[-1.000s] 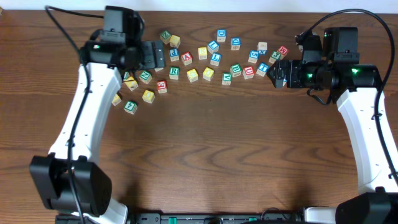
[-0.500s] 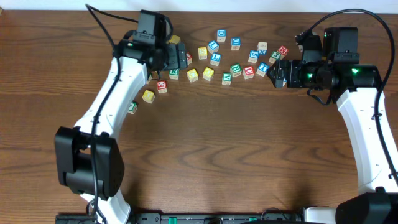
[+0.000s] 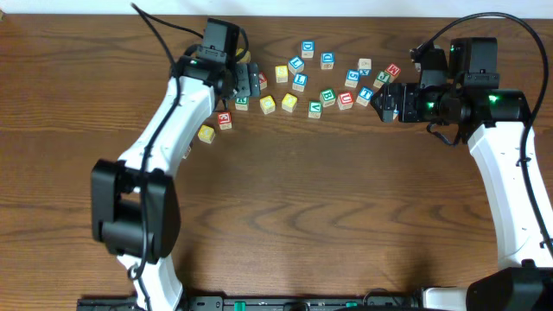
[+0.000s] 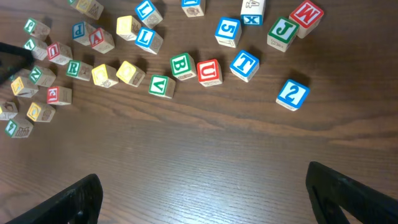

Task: Spell out ROBOT
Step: 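Lower the left gripper and grasp the green R block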

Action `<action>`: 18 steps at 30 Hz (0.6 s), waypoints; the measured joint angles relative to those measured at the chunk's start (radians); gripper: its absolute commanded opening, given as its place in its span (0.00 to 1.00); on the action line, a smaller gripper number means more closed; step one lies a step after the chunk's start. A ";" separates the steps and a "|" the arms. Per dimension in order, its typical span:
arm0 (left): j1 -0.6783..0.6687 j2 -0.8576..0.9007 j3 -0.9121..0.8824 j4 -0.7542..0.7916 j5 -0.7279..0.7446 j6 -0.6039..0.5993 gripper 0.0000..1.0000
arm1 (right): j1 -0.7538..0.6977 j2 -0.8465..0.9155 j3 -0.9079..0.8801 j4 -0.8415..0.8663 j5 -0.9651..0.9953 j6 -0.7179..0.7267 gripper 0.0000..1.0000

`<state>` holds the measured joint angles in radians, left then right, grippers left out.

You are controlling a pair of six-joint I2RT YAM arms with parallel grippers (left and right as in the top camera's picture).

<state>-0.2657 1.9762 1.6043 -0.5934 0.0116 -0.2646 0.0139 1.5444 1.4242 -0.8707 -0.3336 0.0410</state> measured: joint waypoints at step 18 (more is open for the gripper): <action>0.000 0.183 0.000 0.104 -0.011 0.071 0.72 | 0.000 0.000 0.000 0.000 0.000 0.000 0.99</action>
<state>-0.2657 2.1593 1.6043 -0.4892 0.0002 -0.1936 0.0139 1.5444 1.4242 -0.8707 -0.3336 0.0406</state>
